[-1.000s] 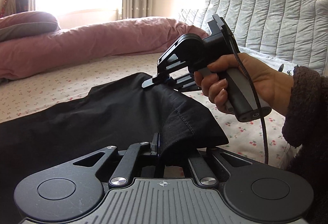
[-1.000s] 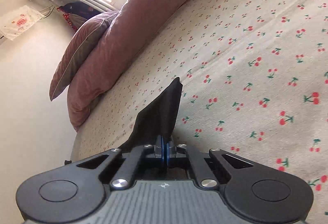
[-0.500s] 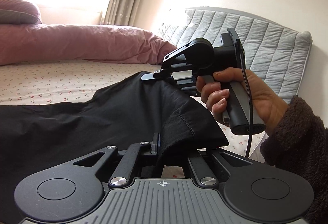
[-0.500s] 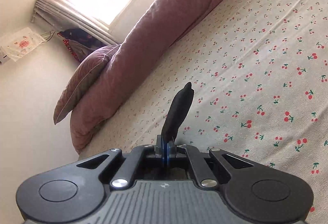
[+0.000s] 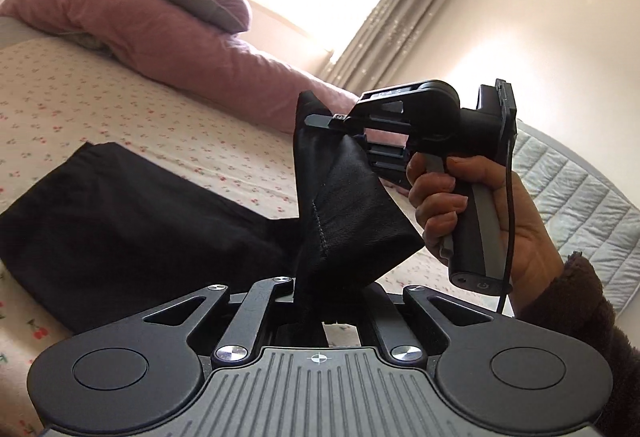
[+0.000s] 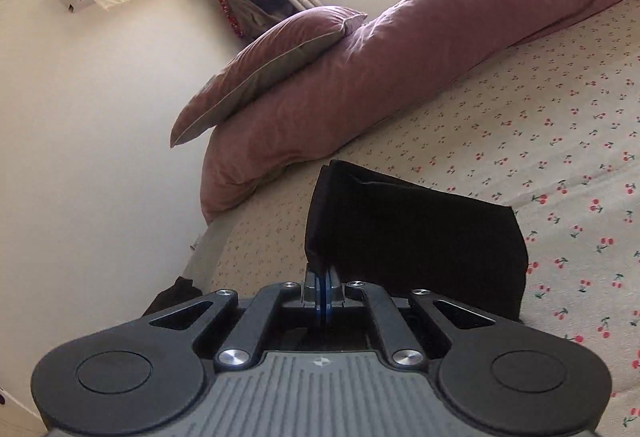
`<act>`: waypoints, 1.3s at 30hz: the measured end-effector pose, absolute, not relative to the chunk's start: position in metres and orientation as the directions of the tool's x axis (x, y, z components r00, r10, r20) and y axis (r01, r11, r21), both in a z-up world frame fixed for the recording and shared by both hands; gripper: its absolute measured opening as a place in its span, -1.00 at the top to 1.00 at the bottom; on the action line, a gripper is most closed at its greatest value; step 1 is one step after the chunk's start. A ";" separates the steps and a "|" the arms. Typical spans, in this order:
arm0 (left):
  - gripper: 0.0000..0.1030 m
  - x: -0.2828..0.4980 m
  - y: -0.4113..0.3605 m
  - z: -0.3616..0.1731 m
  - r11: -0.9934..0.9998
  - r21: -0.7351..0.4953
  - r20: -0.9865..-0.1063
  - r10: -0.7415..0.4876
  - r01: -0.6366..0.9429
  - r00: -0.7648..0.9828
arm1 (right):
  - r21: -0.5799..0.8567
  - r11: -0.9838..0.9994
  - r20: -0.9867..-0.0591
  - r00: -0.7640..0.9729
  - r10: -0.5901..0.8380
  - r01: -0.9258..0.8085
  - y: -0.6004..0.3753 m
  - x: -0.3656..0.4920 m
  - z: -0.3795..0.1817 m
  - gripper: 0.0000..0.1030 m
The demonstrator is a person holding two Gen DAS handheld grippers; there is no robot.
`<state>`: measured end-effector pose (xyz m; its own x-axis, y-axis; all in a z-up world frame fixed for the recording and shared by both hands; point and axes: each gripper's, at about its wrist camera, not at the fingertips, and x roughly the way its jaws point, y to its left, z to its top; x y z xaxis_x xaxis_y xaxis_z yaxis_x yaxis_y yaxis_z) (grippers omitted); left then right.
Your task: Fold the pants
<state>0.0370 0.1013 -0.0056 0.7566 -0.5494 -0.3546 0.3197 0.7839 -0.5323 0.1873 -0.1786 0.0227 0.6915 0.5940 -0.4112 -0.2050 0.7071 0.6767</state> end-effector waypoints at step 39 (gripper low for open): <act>0.58 0.181 0.163 -0.025 0.942 -0.280 -0.718 -0.333 0.185 0.611 | 0.515 0.831 -0.589 0.617 0.522 -0.211 -0.181 0.130 -0.050 -0.43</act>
<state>0.1808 0.1634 -0.0245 0.6114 -0.3331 -0.7178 0.1848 0.9421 -0.2798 0.1299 -0.1814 -0.0505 0.6168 0.5220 -0.5892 -0.2107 0.8307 0.5154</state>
